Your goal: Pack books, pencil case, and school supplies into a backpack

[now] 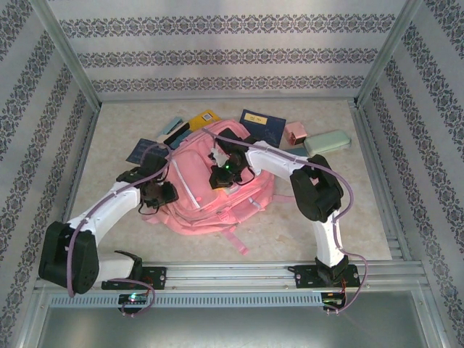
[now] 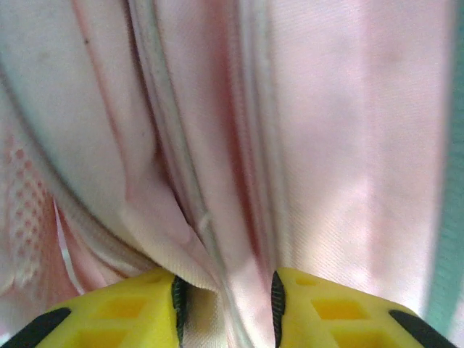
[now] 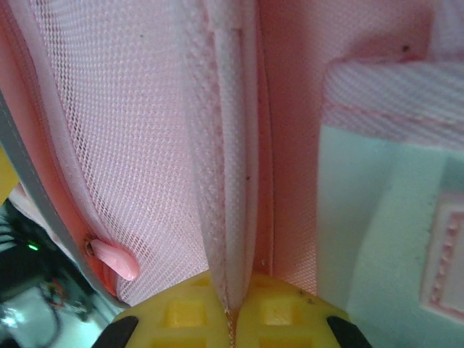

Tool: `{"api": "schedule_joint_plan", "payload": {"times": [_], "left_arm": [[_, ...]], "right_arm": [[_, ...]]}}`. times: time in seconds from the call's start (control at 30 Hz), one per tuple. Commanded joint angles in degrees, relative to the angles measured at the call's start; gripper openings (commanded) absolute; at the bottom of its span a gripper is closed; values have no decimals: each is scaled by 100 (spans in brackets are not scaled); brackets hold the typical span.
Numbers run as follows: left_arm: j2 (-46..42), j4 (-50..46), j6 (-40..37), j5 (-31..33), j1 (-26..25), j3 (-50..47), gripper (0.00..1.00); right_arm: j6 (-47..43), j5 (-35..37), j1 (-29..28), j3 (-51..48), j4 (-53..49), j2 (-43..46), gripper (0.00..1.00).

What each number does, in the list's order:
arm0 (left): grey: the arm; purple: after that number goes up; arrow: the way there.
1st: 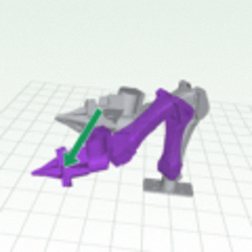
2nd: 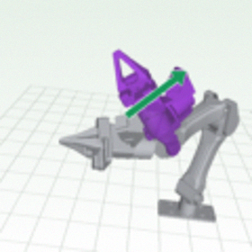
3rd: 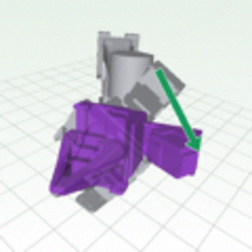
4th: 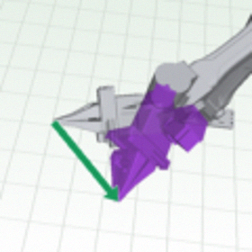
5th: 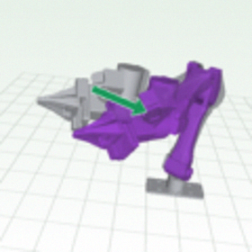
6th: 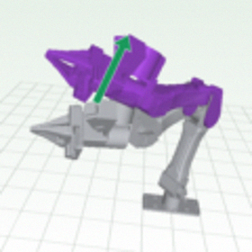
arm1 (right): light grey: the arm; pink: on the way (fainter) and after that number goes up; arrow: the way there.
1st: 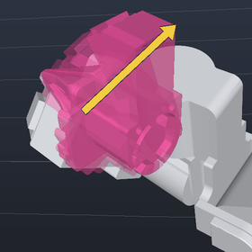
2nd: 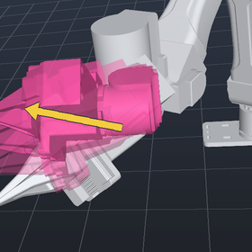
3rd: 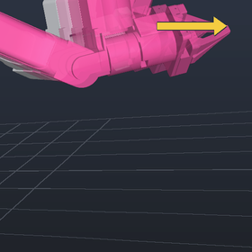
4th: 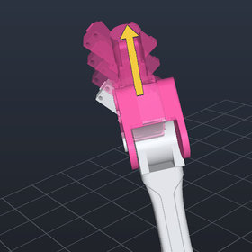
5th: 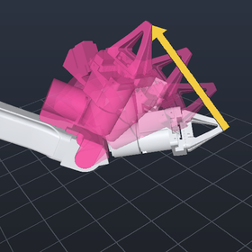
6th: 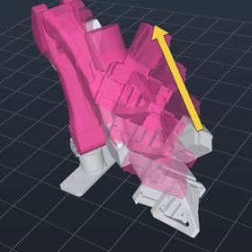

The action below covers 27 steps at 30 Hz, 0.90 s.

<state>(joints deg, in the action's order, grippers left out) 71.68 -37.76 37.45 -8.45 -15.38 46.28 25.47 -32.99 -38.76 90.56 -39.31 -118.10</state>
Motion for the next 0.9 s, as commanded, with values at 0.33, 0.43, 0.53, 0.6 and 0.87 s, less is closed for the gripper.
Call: {"api": "schedule_joint_plan", "payload": {"times": [0.33,0.43,0.53,0.6,0.87], "left_arm": [[-1865,-1556,-755,-391,-575,715,50],[-2050,-1527,-898,-436,-996,514,50],[-2232,-1185,-915,-296,-1460,227,49],[-2303,-828,-856,-243,-1624,-4,48],[-2245,750,-1009,532,-2249,-675,44]], "right_arm": [[3732,-186,474,806,1110,685,0],[4283,-365,544,1181,1023,535,0],[4521,-602,571,1543,936,376,0],[4528,-621,572,1766,742,318,0],[4839,-813,594,1764,854,369,0]]}}
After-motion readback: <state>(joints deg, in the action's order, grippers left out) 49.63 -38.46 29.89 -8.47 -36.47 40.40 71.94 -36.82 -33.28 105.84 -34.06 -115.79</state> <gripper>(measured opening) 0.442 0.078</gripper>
